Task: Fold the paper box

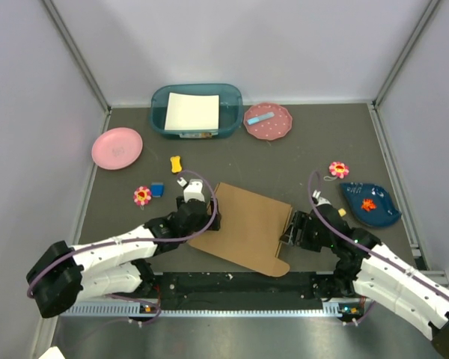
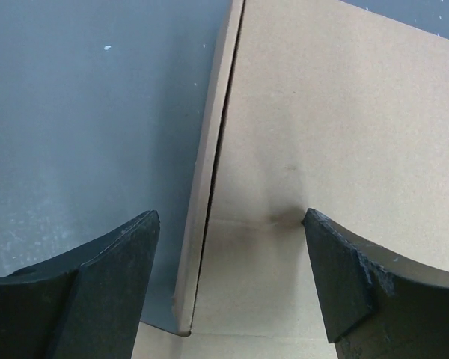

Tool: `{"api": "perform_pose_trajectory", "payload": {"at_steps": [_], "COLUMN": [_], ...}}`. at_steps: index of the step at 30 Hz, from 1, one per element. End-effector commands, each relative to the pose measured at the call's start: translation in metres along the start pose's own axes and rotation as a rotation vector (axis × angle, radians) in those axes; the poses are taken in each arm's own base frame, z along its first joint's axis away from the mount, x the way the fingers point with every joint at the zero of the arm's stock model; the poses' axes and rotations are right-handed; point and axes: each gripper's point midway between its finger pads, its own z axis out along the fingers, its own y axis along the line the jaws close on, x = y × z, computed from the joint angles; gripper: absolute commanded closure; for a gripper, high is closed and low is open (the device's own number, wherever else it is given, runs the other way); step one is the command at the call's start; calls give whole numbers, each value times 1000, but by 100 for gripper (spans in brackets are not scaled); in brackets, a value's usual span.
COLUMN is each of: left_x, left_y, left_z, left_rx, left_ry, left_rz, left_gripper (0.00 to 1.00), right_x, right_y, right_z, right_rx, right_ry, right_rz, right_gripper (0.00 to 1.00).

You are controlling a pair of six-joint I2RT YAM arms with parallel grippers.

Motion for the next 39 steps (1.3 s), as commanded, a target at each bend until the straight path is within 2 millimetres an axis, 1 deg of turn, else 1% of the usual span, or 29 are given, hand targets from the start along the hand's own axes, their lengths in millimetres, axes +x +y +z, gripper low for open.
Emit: {"api": "perform_pose_trajectory", "payload": {"at_steps": [1, 4, 5, 6, 7, 8, 10, 11, 13, 14, 16, 17, 18, 19, 20, 21, 22, 23, 24, 25, 27, 28, 30, 31, 33, 34, 36, 37, 39], "left_x": [26, 33, 35, 37, 37, 37, 39, 38, 37, 37, 32, 30, 28, 24, 20, 18, 14, 9, 7, 4, -2, -8, -15, -23, -30, -38, -44, -42, -37], "left_y": [-4, -7, -7, -9, -14, -16, -20, -21, -22, -21, -18, -18, -17, -17, -16, -16, -17, -19, -19, -17, -18, -14, -12, -6, -5, -1, -3, -4, -7], "left_z": [5, 7, 8, 8, 11, 12, 17, 19, 24, 25, 28, 28, 28, 28, 28, 29, 28, 28, 28, 30, 29, 29, 26, 24, 20, 18, 15, 15, 15], "left_rx": [51, 73, 74, 83, 96, 102, 105, 103, 89, 82, 58, 47, 41, 39, 32, 28, 29, 32, 34, 28, 36, 31, 49, 54, 89, 100, 131, 143, 161], "left_ry": [70, 88, 96, 104, 101, 104, 112, 110, 97, 92, 65, 58, 50, 36, 22, 12, 2, -10, -16, -18, -19, -30, -39, -63, -70, -99, -106, -92, -71], "left_rz": [-13, -28, -41, -49, -60, -78, -95, -113, -144, -153, -171, -191, -197, -207, -209, -211, -208, -207, -205, -199, -195, -195, -202, -212, -228, -239, -239, -226, -208], "left_gripper": [18, 23, 24, 24, 25, 26, 27, 30, 33, 37, 42, 47, 48, 48, 48, 46, 45, 44, 39, 37, 29, 22, 18, 16, 15, 14, 14, 14, 18], "right_x": [-13, -22, -30, -36, -37, -46, -56, -58, -79, -81, -102, -107, -111, -125, -131, -133, -146, -150, -148, -154, -153, -152, -150, -147, -146, -143, -141, -136, -136], "right_y": [12, 14, 20, 20, 17, 24, 26, 21, 27, 22, 29, 30, 28, 32, 34, 31, 39, 39, 35, 39, 37, 35, 33, 33, 32, 31, 31, 28, 32], "right_z": [8, 12, 14, 16, 22, 26, 32, 39, 44, 51, 53, 55, 61, 61, 63, 71, 72, 74, 84, 86, 91, 94, 95, 94, 94, 94, 92, 92, 89], "right_rx": [-49, -47, -67, -64, -42, -72, -93, -78, -107, -86, -104, -98, -85, -89, -90, -77, -89, -88, -72, -80, -86, -80, -82, -85, -86, -84, -88, -84, -111], "right_ry": [-65, -95, -118, -130, -113, -132, -122, -102, -133, -114, -142, -142, -133, -154, -159, -141, -161, -157, -125, -126, -99, -89, -84, -80, -79, -74, -73, -63, -84], "right_rz": [6, 6, -4, 7, 4, 2, 25, 35, 36, 41, 26, 20, 17, 3, -3, -6, -30, -37, -37, -51, -52, -51, -55, -55, -55, -50, -43, -25, -19], "right_gripper": [32, 33, 34, 34, 35, 35, 38, 40, 45, 47, 52, 53, 55, 55, 55, 54, 54, 54, 54, 54, 53, 53, 52, 52, 51, 51, 51, 51, 51]}}
